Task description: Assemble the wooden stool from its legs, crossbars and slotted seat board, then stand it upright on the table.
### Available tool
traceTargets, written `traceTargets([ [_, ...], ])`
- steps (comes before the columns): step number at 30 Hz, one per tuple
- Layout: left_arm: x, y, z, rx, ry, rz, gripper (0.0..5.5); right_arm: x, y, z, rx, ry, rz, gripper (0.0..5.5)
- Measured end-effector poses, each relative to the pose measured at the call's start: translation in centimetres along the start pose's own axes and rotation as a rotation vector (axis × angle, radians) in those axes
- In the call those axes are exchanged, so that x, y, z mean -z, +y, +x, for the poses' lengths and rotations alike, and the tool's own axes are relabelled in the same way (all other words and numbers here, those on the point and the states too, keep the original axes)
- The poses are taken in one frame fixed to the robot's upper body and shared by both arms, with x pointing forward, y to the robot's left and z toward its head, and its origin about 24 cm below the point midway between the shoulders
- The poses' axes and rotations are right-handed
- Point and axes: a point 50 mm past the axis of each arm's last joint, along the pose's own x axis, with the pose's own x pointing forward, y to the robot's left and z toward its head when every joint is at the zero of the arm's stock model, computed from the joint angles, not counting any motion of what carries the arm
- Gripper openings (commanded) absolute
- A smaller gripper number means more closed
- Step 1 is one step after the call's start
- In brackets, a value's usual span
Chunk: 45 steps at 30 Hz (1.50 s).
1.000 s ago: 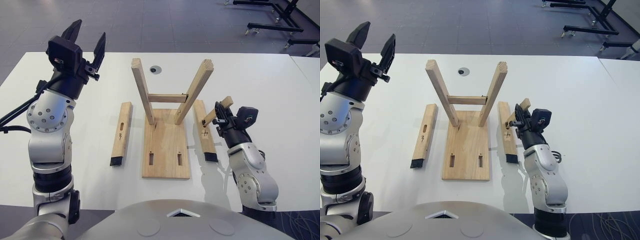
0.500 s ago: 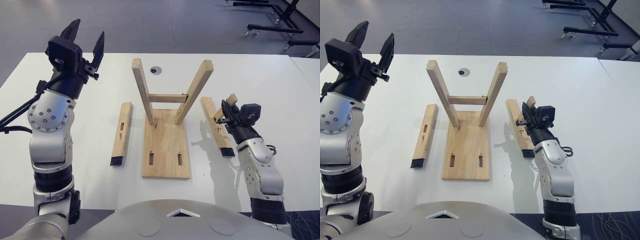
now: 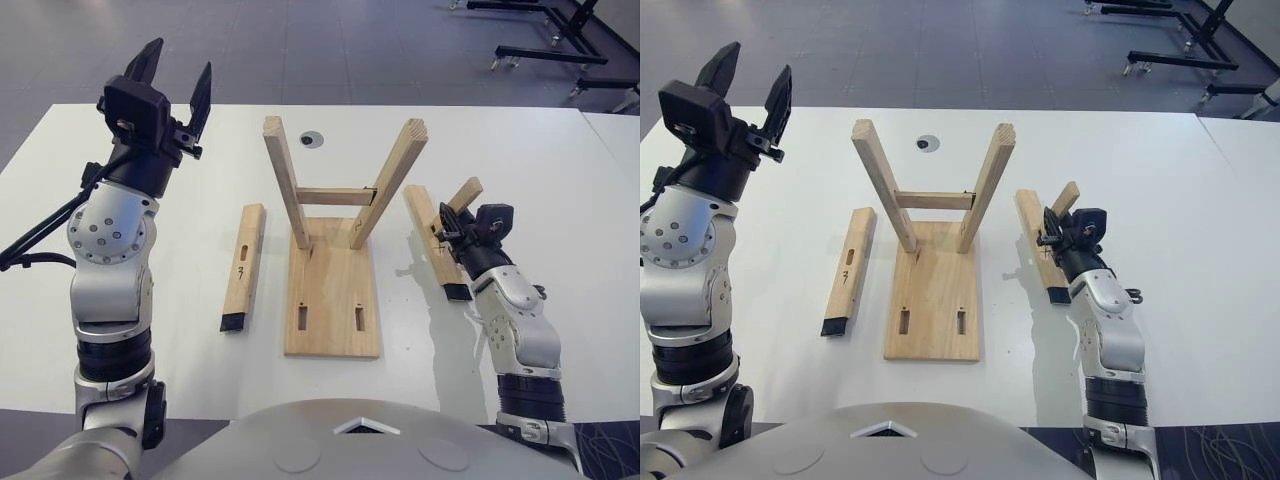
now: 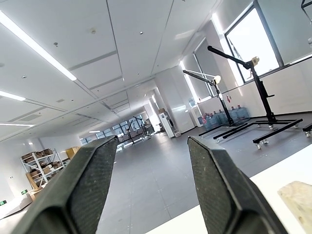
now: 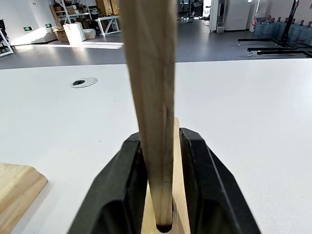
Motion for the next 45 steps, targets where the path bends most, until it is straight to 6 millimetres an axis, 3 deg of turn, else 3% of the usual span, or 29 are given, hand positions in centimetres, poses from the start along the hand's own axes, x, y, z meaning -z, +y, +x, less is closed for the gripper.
traceTargets([
  [7, 0.0, 0.0, 0.0, -0.019, -0.007, 0.01, 2.6, -2.7, -0.2, 0.9, -0.074, -0.09, -0.032, 2.61],
  [14, 0.6, -0.7, -0.3, -0.009, 0.021, 0.015, 2.6, -7.7, 0.1, 2.4, -0.187, -0.239, -0.037, 2.61],
  [17, 0.6, -0.7, -0.3, -0.01, 0.017, 0.019, 2.6, -8.9, 0.2, 2.6, -0.198, -0.276, -0.039, 2.61],
  [22, 1.0, -0.6, -0.2, -0.011, 0.032, 0.016, 2.6, -13.1, 0.4, 3.2, -0.193, -0.402, -0.084, 2.61],
  [25, 1.0, -0.6, -0.2, -0.01, 0.029, 0.017, 2.6, -14.0, 0.7, 3.4, -0.197, -0.426, -0.092, 2.61],
  [33, 1.0, -0.5, -0.2, -0.014, 0.03, 0.019, 2.6, -14.5, 1.2, 3.5, -0.221, -0.417, -0.146, 2.61],
  [34, 1.0, -0.5, -0.1, -0.014, 0.029, 0.019, 2.6, -13.8, 1.1, 3.8, -0.221, -0.381, -0.178, 2.61],
  [36, 1.0, -0.5, -0.1, -0.012, 0.029, 0.018, 2.6, -9.8, 0.7, 4.6, -0.2, -0.197, -0.236, 2.61],
  [37, 1.1, -0.6, -0.1, -0.01, 0.033, 0.016, 2.6, -8.8, 0.6, 4.8, -0.195, -0.166, -0.259, 2.61],
  [45, 1.0, -0.4, 0.3, -0.009, 0.022, 0.019, 2.6, -8.8, 0.0, 5.2, -0.156, -0.159, -0.237, 2.61],
])
